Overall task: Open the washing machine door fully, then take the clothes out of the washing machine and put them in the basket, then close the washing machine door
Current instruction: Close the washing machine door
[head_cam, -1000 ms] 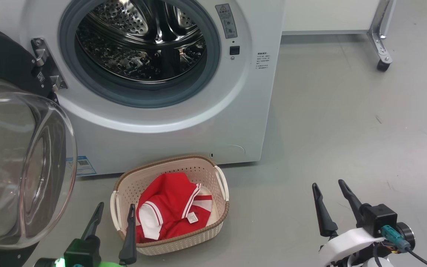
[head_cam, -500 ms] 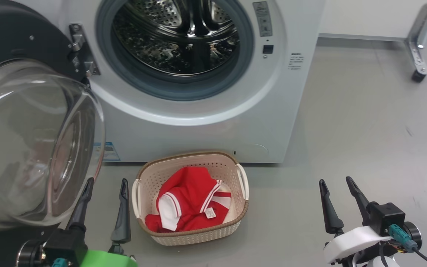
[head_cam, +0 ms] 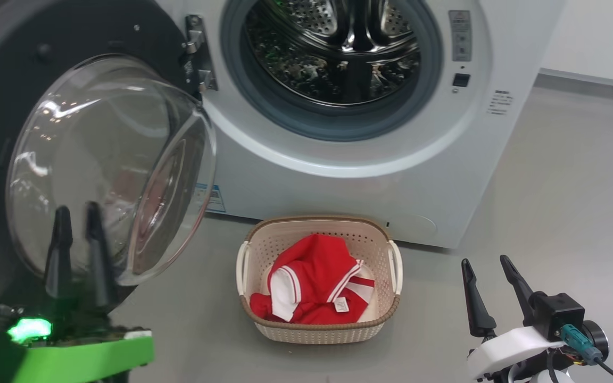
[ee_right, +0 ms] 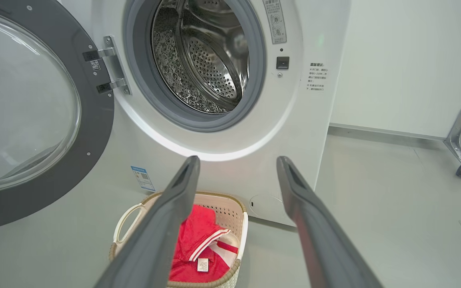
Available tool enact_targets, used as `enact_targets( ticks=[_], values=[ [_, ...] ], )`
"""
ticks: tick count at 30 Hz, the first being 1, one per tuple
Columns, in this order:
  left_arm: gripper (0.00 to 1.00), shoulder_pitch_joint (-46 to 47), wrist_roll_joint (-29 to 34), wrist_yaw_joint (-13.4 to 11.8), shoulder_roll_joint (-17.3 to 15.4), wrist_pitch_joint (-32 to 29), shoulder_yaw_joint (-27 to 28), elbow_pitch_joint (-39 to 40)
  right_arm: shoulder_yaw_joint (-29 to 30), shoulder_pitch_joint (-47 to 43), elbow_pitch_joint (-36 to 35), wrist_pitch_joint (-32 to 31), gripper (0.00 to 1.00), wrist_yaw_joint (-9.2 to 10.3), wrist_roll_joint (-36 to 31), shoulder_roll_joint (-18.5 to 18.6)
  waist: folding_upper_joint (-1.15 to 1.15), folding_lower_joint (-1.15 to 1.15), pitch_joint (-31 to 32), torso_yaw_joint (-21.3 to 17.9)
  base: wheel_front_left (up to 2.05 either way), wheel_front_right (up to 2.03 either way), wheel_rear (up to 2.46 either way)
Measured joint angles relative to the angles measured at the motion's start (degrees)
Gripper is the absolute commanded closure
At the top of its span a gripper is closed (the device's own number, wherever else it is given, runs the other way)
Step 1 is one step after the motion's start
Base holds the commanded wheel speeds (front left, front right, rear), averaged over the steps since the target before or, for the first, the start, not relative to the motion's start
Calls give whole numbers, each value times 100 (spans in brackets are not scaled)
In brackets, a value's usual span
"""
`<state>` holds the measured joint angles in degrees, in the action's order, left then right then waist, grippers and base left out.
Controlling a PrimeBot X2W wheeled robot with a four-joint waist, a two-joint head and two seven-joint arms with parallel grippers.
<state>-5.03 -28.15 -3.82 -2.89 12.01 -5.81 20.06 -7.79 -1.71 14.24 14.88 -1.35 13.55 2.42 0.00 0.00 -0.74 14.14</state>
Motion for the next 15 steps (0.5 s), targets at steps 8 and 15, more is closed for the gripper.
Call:
enact_targets(
  ticks=[8,15],
  values=[
    [100,74,-1914,315,22,66,698,886,-79,-2,-18,0,0,5,1,-2,0,0,42,370,0,0,0],
    [100,218,-3501,363,37,-101,1713,1124,-163,-5,-21,0,0,5,34,-9,0,0,59,424,0,0,0]
  ],
)
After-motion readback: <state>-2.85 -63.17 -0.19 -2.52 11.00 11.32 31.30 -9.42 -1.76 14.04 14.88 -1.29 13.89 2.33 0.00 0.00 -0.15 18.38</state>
